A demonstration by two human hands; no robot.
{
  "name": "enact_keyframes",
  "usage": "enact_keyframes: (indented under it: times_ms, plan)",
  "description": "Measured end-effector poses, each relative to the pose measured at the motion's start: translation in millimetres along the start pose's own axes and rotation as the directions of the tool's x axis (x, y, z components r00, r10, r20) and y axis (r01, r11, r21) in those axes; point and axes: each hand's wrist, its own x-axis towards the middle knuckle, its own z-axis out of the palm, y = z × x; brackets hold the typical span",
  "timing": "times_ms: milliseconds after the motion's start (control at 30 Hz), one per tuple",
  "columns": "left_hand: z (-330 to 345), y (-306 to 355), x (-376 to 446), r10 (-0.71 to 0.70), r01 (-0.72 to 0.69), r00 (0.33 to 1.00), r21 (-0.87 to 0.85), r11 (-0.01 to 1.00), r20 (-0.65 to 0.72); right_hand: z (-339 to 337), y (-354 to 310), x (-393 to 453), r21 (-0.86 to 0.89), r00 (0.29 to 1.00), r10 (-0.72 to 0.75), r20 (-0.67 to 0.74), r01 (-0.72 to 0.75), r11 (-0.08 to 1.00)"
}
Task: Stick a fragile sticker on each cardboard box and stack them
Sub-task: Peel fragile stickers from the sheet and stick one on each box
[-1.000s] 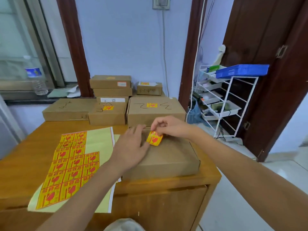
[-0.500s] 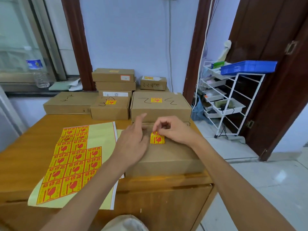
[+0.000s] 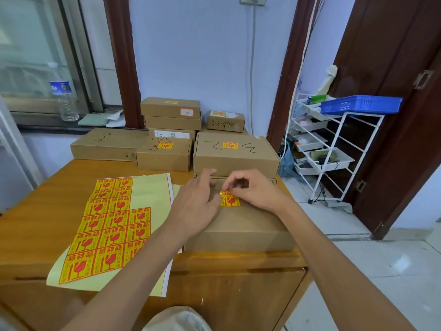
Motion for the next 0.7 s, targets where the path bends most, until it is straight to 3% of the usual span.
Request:
enact_keyframes:
  times_ms: [500,700]
  plan:
    - [-0.1,1.5,0.4,-0.009,0.009,1.000,0.035,0.999,-0.002,3.5,5.5,2.5,-0.047,0.999,0.046,-0.016,-0.047,0.998]
    - [-2.6,1.4,-2.5,0.050,-0.050,0.999,0.050,0.997,0.007,-0.2,9.8,1.4,-0.044,0.965,0.100,-0.243,-0.114,0.992]
